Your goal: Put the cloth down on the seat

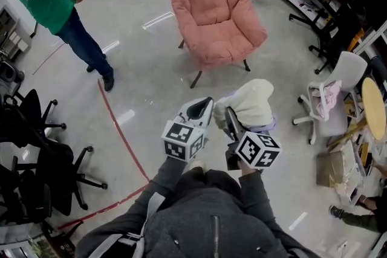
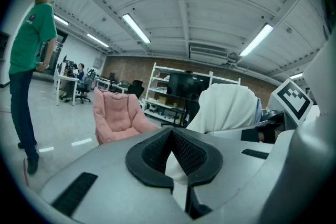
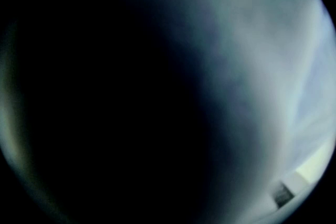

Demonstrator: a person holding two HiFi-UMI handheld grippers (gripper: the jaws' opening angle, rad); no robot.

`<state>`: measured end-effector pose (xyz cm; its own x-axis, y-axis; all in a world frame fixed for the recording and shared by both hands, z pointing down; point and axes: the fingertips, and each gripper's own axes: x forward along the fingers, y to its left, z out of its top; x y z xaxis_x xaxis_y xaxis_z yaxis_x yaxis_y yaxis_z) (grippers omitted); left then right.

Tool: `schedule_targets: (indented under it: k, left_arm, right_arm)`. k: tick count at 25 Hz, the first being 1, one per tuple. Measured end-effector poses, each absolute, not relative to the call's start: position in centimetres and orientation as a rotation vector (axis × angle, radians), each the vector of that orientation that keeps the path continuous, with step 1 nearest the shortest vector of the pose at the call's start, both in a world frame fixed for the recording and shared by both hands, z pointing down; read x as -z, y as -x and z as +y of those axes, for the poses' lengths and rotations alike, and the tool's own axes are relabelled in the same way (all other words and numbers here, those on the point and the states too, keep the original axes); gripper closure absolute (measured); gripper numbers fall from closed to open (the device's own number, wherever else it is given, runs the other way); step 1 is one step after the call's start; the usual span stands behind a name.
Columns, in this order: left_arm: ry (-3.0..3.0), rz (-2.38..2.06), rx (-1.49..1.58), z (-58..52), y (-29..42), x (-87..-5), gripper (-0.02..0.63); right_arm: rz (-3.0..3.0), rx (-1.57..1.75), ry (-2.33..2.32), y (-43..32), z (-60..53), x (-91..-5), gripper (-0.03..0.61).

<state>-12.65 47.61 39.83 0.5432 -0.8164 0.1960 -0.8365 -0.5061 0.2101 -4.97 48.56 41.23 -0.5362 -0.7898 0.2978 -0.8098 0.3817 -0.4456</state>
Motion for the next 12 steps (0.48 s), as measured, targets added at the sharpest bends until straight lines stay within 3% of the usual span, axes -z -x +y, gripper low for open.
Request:
schedule_targets:
  k: [12]
  left_arm:
    - [-2.53,-1.32,-0.146,46.4,12.5,-40.7,0.614]
  right_arm:
    - [-2.547,-0.806,-1.562,5.0,46.7,-41.1,0.408]
